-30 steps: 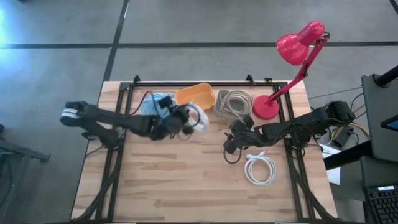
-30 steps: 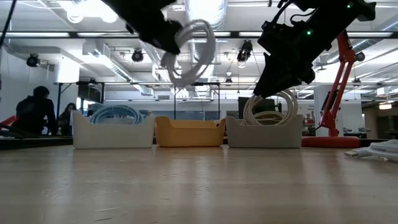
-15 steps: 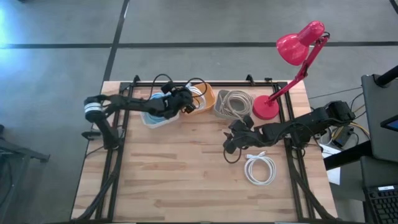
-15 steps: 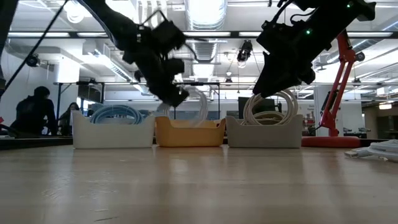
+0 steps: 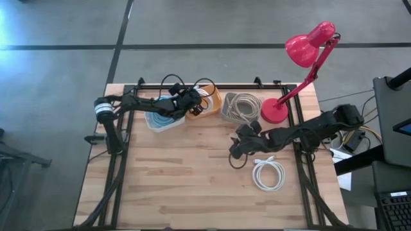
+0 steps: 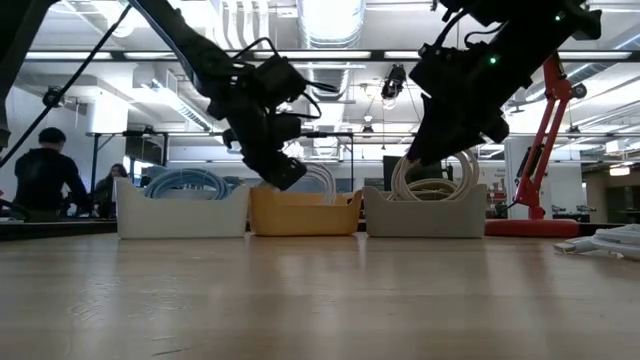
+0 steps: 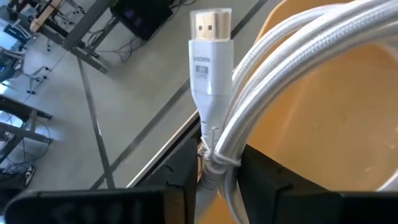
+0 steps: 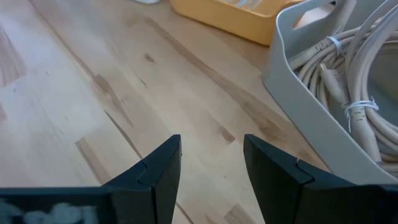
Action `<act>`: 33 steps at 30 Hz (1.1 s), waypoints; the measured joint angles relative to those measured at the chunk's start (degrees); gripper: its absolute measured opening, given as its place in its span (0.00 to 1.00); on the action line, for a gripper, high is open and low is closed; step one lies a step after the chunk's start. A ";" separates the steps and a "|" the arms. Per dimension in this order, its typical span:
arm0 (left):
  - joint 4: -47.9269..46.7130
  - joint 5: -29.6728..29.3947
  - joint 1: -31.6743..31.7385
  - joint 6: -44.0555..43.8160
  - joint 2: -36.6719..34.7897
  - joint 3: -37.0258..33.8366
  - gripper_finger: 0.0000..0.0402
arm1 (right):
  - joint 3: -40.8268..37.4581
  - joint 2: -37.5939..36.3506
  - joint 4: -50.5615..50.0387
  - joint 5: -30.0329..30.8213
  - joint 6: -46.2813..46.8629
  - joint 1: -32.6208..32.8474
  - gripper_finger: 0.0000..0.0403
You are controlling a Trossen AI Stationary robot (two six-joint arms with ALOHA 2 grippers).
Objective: Pick & Place USB Port
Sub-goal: Put the left white charger cable into the yellow bin, then put the white charger cable into the yellow bin
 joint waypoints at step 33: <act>-15.52 18.71 -0.20 10.90 -5.03 6.13 0.33 | 4.17 0.18 -1.06 -4.60 -2.37 3.89 0.42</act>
